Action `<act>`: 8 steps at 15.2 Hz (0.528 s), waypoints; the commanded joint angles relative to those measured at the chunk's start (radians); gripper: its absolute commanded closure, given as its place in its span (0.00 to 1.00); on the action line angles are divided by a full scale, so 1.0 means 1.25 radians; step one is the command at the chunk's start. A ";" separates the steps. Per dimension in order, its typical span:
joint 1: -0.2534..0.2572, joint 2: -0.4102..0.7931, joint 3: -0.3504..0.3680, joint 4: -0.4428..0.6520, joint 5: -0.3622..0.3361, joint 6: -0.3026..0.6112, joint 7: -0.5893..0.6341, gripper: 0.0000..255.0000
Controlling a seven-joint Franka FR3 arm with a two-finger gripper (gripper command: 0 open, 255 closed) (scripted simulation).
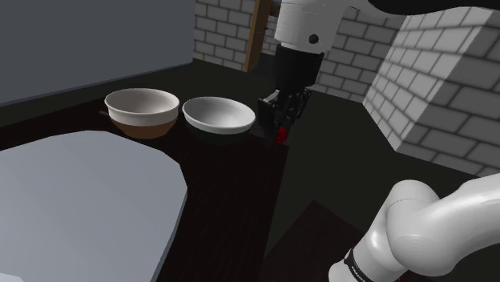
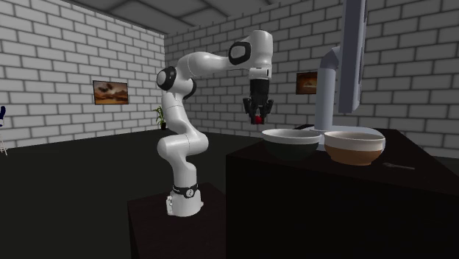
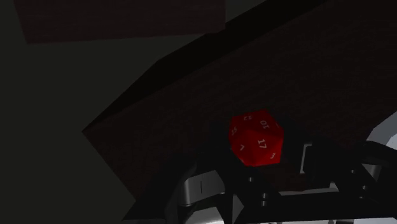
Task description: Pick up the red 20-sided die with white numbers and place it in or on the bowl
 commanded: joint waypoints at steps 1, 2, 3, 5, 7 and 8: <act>-0.002 0.007 -0.002 0.028 -0.003 -0.022 0.001 1.00; -0.003 0.011 -0.002 0.042 -0.004 -0.032 0.002 1.00; -0.004 0.014 -0.003 0.056 -0.005 -0.042 0.003 1.00; -0.005 0.022 -0.004 0.084 -0.008 -0.062 0.004 1.00; -0.007 0.031 -0.005 0.113 -0.010 -0.082 0.005 1.00; -0.008 0.036 -0.006 0.127 -0.012 -0.093 0.006 1.00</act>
